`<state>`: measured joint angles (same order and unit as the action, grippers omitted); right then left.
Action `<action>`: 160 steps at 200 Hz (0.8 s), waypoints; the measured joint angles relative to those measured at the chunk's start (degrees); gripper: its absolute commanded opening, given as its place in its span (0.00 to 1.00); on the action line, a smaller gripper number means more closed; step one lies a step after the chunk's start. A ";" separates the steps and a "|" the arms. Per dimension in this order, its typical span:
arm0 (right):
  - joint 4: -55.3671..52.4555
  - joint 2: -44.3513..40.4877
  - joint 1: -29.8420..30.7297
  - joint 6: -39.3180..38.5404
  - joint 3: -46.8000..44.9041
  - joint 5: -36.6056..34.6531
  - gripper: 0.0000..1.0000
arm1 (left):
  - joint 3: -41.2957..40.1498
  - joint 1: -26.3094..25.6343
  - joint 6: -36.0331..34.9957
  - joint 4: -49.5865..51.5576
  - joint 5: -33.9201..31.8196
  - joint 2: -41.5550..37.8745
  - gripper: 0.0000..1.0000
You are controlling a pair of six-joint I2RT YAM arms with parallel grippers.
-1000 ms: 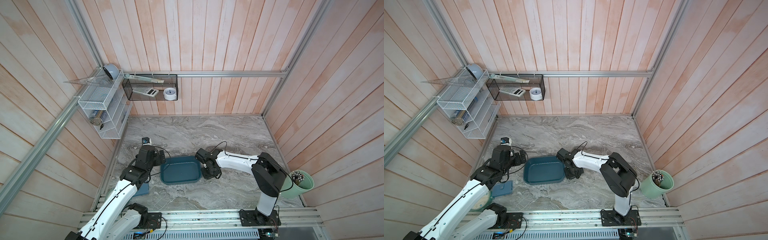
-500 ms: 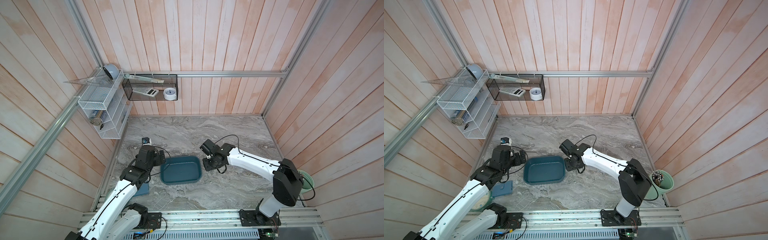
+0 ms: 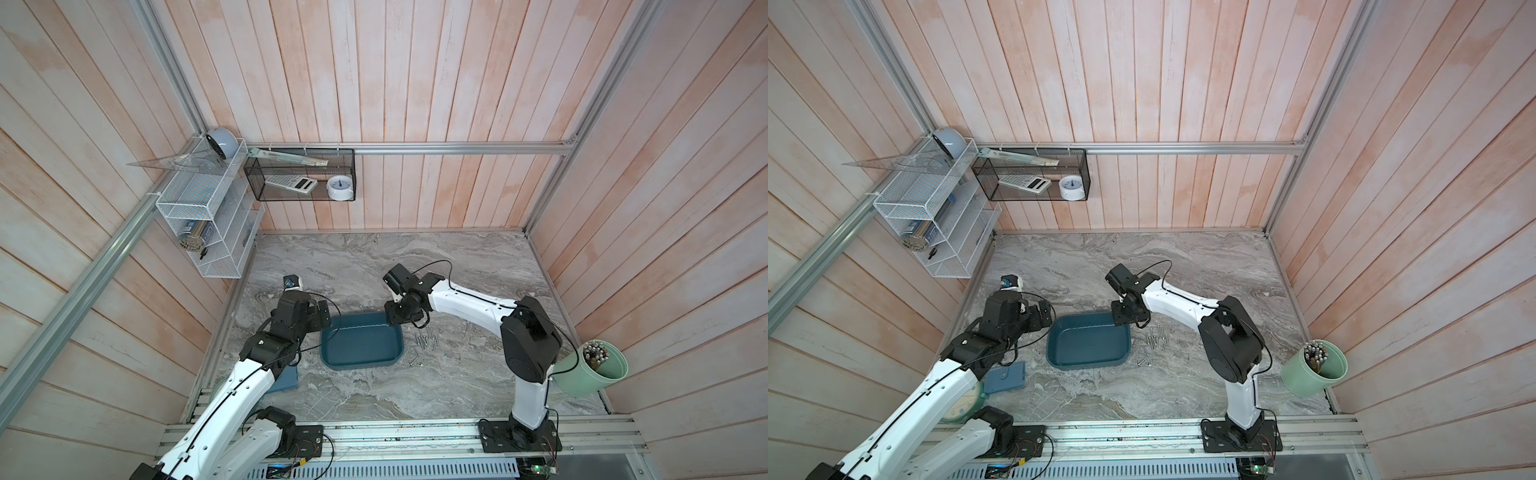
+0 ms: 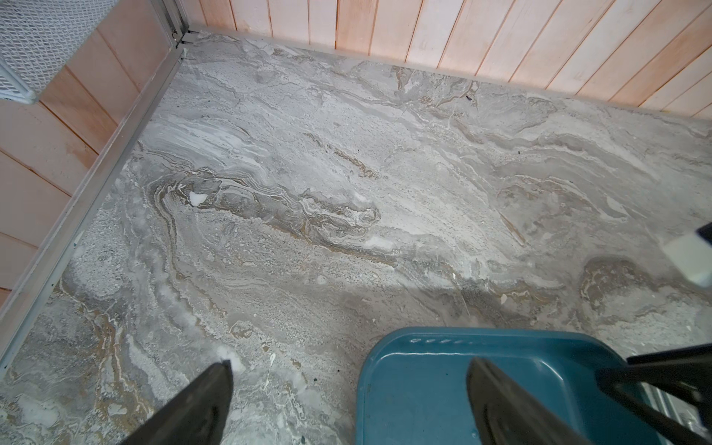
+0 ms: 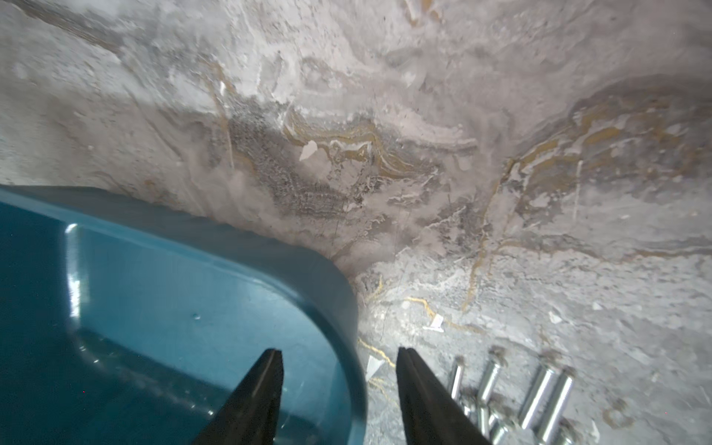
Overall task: Take out the screws from the storage box
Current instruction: Adjust the storage box at the center of the board.
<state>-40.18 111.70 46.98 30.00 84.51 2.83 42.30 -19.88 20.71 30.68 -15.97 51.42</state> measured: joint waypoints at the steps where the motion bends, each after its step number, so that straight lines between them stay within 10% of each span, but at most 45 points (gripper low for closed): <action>1: -0.02 0.07 0.00 0.04 0.00 0.04 0.48 | 0.00 0.00 0.00 0.00 0.00 0.00 1.00; 81: 0.22 2.21 -0.70 3.04 -0.22 4.83 0.12 | 0.00 0.00 -0.04 0.00 -0.61 0.00 1.00; 160: 11.54 -0.50 -4.66 11.15 -8.81 14.64 0.11 | 0.00 0.00 -0.11 -0.15 -0.61 -1.77 1.00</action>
<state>-28.64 111.20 42.33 41.15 75.70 17.47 42.30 -19.88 20.60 30.52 -16.58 49.65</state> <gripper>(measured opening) 0.122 0.999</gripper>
